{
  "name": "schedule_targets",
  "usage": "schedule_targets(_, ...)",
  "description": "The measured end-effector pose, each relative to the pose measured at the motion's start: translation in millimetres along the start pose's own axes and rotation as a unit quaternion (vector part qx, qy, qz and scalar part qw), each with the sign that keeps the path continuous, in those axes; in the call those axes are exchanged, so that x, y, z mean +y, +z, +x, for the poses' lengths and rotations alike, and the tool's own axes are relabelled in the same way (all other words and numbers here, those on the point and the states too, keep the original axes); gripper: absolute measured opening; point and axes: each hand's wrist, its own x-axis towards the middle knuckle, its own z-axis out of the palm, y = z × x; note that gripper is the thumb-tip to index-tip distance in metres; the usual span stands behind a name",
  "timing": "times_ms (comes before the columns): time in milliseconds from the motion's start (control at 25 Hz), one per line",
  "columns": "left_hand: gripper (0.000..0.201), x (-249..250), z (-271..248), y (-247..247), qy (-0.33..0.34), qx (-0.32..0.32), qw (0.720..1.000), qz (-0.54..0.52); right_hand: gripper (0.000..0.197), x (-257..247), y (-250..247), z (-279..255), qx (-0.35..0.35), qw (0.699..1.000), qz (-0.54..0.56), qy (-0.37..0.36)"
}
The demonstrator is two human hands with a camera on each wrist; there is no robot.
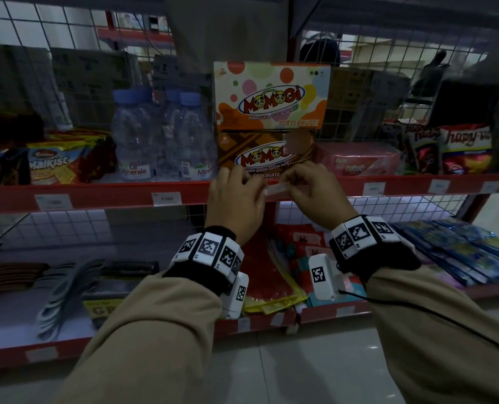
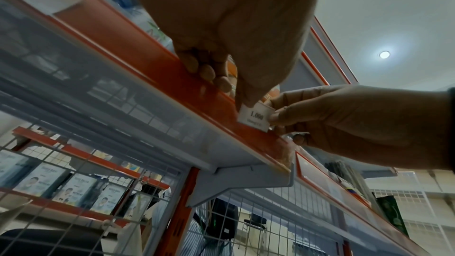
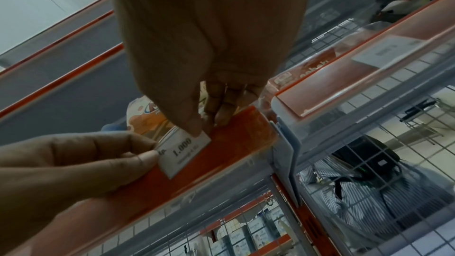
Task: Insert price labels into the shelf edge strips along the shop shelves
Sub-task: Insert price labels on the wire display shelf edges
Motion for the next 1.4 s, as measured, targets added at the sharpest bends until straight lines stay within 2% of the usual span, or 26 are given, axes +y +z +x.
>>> schedule_targets(120,0.019,1.7,0.2,2.8,-0.007,0.012,1.000,0.012,0.023,-0.5,-3.8,-3.5,-0.039,0.995,-0.093,-0.028)
schedule_targets(240,0.017,1.7,0.6,4.9,-0.004,0.006,0.999,0.037,0.021,-0.8,-3.5,-3.4,-0.049,0.986,-0.154,-0.028)
schedule_targets(600,0.014,2.8,1.8,5.4,-0.004,-0.008,0.998,0.068,0.020,-2.5,-2.1,-3.9,-0.056,0.978,-0.197,-0.028)
schedule_targets(840,0.018,1.0,2.3,3.2,0.004,-0.024,0.997,0.067,0.020,-2.8,-2.2,-3.5,-0.058,0.981,-0.183,-0.023)
schedule_targets(1000,0.019,-0.1,0.1,1.3,0.001,-0.013,0.999,0.043,0.020,-1.5,-2.0,-4.7,-0.037,0.990,-0.131,-0.021)
schedule_targets(1200,0.012,-5.6,-5.5,-3.3,0.015,0.034,0.999,0.007,0.015,3.6,3.0,-5.8,0.040,0.993,-0.103,-0.047)
schedule_targets(1400,0.026,-3.6,-15.7,-1.5,0.022,0.042,0.998,0.029,0.016,8.0,11.4,-6.5,0.086,0.991,-0.091,-0.045)
